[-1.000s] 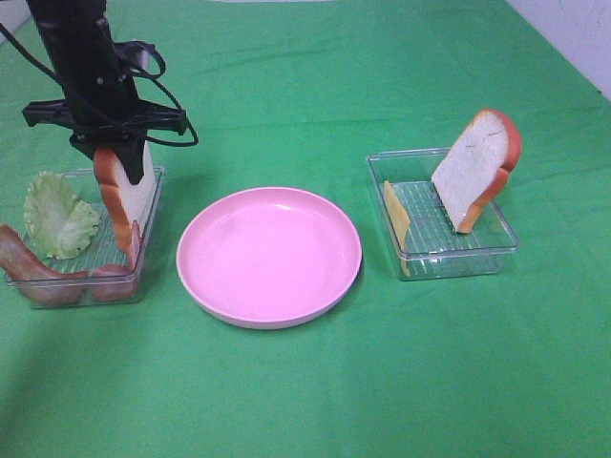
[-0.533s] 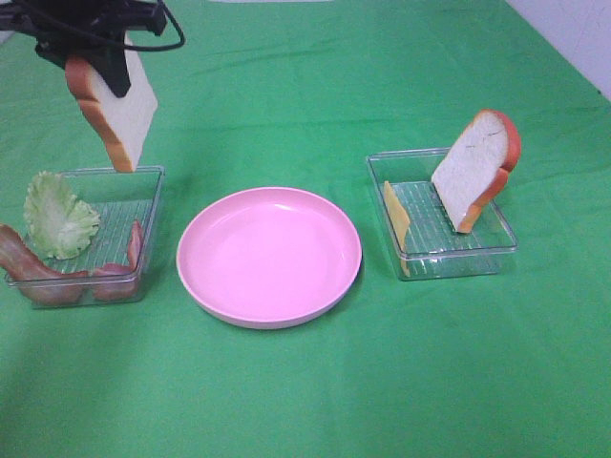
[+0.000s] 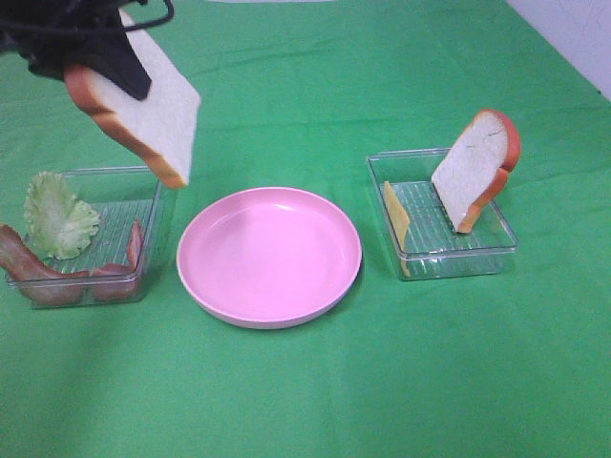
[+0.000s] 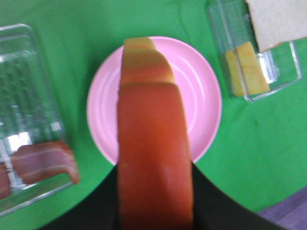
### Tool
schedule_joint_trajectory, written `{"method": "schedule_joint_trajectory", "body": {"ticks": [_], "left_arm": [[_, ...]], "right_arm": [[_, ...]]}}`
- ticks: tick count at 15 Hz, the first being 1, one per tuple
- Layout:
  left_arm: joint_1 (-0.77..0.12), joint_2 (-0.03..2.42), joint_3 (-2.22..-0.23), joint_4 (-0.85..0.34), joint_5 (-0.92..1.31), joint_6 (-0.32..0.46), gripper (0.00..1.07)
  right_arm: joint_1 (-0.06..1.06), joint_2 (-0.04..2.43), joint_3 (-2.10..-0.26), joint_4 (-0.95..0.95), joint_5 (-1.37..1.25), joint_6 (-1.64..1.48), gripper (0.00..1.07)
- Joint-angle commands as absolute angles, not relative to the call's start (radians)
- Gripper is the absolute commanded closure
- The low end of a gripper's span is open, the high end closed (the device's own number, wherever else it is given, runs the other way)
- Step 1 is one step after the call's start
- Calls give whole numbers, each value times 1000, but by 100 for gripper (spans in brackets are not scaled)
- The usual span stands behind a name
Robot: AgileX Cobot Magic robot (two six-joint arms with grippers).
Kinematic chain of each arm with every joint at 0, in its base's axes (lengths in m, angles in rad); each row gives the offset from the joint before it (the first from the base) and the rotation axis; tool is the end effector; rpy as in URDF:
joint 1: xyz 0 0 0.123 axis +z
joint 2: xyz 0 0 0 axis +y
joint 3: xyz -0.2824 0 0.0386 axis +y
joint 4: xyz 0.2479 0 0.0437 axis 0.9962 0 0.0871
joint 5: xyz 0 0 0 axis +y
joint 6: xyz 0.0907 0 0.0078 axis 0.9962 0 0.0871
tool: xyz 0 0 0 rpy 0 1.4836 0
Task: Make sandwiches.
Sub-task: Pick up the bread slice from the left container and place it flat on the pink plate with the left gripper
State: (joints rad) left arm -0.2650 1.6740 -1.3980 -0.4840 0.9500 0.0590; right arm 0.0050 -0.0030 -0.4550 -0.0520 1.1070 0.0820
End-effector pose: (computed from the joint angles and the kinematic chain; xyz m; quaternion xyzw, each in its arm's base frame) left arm 0.3360 -0.1269 0.3000 0.0598 0.9511 -0.2405 0.1843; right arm -0.0025 -0.0042 0.2610 0.0347 0.8744 -0.0049 0.4839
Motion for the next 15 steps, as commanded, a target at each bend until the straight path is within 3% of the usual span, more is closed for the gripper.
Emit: {"method": "schedule_joint_trajectory", "body": {"ticks": [1,4,7,10,15], "left_arm": [[-273,1706,-1265,-731,834,253,107],[-293,1786,-1255,-868,821,329,107],[-323,1881,-1268,-930,800,329,107],[-382,2006,-1341,-926,802,239,107],[-401,2086,-1400,-927,758,208,107]], "right_arm": [[2,-36,-453,-49,1103,74,31],[2,-36,-453,-49,1103,74,31],[2,-35,-453,-49,1103,74,31],[2,-35,-453,-49,1103,74,31],[2,-35,-453,-49,1103,74,31]]}}
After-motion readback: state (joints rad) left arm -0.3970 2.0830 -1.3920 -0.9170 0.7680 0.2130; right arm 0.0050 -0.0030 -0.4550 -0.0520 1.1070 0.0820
